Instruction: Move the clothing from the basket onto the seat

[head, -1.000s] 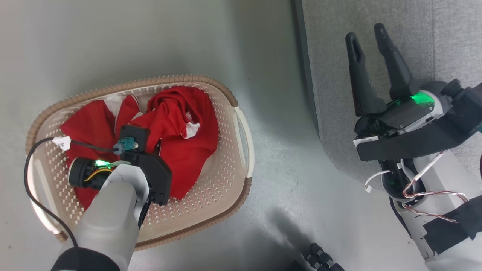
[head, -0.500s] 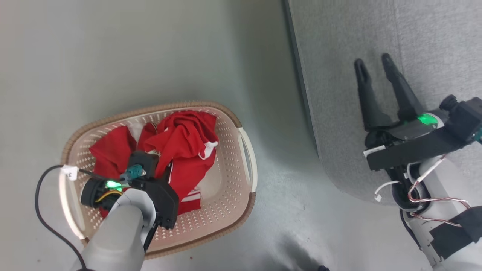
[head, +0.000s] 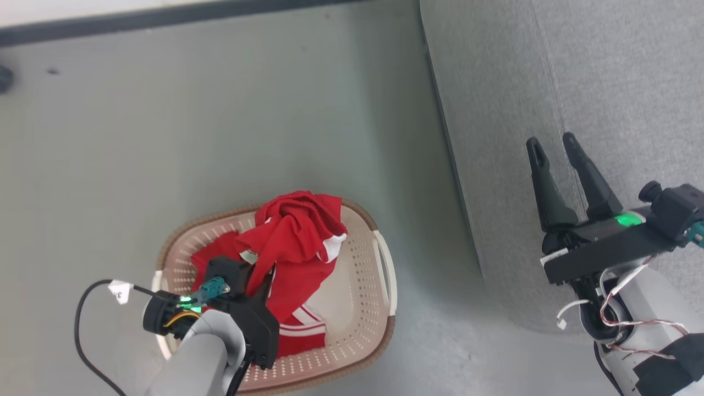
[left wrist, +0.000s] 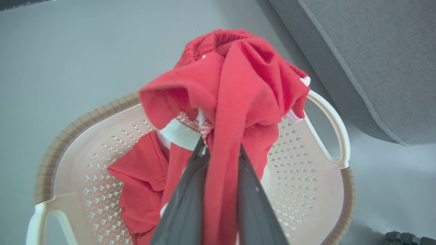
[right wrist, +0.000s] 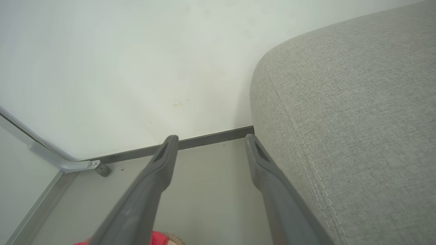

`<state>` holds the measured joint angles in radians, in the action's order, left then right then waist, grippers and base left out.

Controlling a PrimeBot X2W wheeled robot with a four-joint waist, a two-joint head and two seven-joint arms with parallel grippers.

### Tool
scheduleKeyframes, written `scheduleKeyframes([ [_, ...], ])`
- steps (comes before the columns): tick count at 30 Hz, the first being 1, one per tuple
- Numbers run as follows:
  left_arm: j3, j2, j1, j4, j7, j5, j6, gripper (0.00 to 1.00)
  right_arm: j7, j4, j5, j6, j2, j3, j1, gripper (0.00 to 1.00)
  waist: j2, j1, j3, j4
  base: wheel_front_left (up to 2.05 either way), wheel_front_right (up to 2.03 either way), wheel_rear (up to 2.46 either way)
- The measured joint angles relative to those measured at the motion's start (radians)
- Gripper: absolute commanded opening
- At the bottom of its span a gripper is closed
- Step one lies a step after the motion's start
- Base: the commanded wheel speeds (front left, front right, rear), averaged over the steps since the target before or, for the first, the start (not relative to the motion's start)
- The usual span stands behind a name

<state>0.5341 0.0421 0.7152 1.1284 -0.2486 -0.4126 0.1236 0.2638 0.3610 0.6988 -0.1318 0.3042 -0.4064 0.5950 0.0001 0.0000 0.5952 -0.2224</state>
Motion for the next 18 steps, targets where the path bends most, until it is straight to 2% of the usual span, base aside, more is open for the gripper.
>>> scheduleKeyframes([
  [18,0.013,-0.003,-0.115,-0.230,-0.001,-0.079,0.001,0.00,-0.005,0.064,0.046,0.000,0.018,-0.055,-0.138,1.00,-0.0001,-0.0002,-0.269,0.096,0.00,0.00,0.00],
])
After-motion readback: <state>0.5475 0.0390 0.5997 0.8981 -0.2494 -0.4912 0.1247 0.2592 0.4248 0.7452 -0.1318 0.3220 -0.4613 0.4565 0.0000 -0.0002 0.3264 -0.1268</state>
